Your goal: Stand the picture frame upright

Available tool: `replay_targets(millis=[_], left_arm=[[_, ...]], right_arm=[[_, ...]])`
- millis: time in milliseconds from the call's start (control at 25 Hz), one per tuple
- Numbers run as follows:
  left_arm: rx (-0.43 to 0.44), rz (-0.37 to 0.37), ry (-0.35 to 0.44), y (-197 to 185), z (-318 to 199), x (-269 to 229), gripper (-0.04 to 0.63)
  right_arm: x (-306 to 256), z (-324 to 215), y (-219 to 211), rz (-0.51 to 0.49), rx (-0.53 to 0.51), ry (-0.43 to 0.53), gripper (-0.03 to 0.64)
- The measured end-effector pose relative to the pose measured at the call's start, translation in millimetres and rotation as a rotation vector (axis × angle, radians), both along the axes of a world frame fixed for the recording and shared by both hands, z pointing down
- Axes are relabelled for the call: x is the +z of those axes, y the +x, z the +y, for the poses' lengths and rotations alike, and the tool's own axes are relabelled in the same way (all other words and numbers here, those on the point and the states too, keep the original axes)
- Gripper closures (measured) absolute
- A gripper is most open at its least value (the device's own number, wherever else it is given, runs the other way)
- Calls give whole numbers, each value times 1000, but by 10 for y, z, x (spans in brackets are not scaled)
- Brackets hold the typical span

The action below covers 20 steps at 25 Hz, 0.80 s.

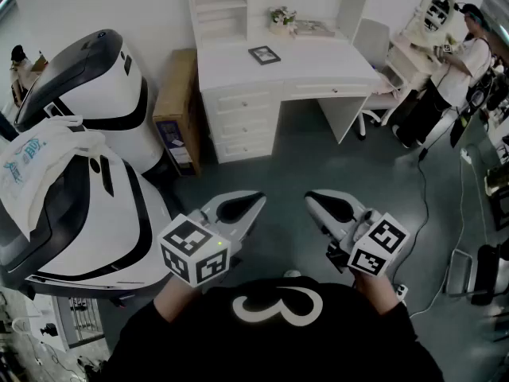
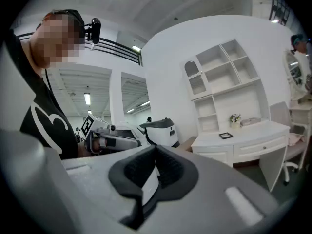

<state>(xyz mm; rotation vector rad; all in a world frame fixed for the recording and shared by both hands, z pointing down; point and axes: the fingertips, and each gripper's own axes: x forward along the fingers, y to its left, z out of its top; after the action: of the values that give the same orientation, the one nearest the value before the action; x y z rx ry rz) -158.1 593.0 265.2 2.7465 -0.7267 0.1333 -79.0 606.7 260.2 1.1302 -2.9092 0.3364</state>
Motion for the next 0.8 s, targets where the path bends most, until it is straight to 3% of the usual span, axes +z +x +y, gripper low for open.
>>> replay_targets(millis=[440,800], left_arm=[[6,-12,28,46,-57,-81,584],[-34,-30,44,250,-702,-106,584]], right_arm=[[-71,-4,-4,57,-13,35,614],[-87,-711,298,27,-36,57,614]])
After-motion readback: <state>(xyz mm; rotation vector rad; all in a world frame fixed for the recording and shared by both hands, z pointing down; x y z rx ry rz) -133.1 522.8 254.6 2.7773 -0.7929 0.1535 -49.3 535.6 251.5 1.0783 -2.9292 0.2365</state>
